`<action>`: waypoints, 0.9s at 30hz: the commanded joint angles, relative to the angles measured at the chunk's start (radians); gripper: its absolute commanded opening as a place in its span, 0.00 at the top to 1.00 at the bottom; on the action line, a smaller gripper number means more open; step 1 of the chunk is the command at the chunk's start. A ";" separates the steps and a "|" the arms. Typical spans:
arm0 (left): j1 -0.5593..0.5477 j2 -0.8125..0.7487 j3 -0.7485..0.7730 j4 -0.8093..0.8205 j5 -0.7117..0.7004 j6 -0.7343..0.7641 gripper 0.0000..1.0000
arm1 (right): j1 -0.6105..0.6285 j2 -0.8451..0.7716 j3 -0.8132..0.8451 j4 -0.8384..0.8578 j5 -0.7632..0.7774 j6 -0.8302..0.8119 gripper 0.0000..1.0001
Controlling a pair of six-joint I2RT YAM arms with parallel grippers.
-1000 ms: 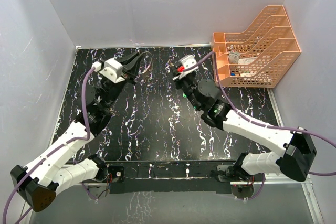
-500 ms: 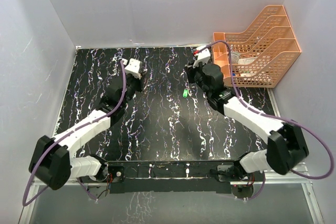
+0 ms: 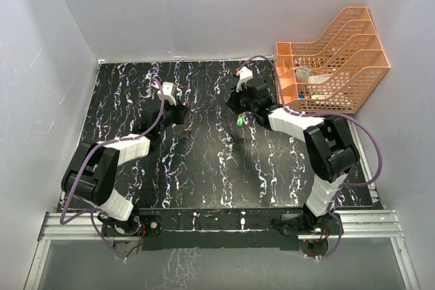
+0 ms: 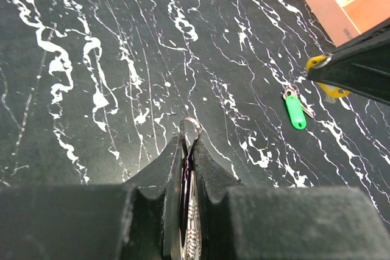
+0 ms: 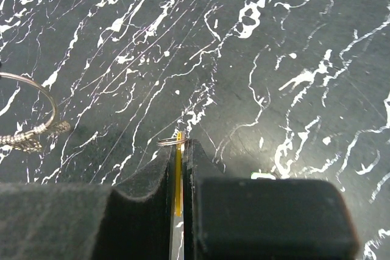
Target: Remove the keys from the keyring
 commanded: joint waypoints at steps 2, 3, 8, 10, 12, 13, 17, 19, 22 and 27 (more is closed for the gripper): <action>0.019 0.054 0.012 0.155 0.139 -0.081 1.00 | 0.000 0.087 0.098 0.099 -0.062 0.004 1.00; 0.020 0.070 0.013 0.165 0.152 -0.089 1.00 | 0.000 0.104 0.111 0.099 -0.065 -0.002 1.00; 0.024 0.149 0.020 0.189 0.171 -0.110 1.00 | 0.000 0.178 0.156 0.116 -0.062 -0.019 1.00; 0.029 0.180 0.031 0.186 0.166 -0.109 1.00 | 0.000 0.201 0.171 0.128 -0.055 -0.027 1.00; 0.036 0.217 0.043 0.188 0.168 -0.109 1.00 | 0.001 0.227 0.194 0.125 -0.054 -0.036 1.00; 0.041 0.236 0.053 0.190 0.170 -0.109 1.00 | 0.001 0.241 0.207 0.123 -0.057 -0.041 1.00; 0.058 0.314 0.088 0.212 0.162 -0.093 1.00 | 0.003 0.280 0.237 0.156 -0.064 -0.052 1.00; 0.073 0.345 0.114 0.209 0.151 -0.085 1.00 | 0.004 0.307 0.261 0.156 -0.067 -0.053 1.00; 0.093 0.380 0.147 0.204 0.143 -0.071 1.00 | 0.007 0.349 0.316 0.136 -0.076 -0.059 1.00; 0.109 0.414 0.203 0.130 0.112 -0.028 1.00 | 0.014 0.392 0.349 0.123 -0.079 -0.068 1.00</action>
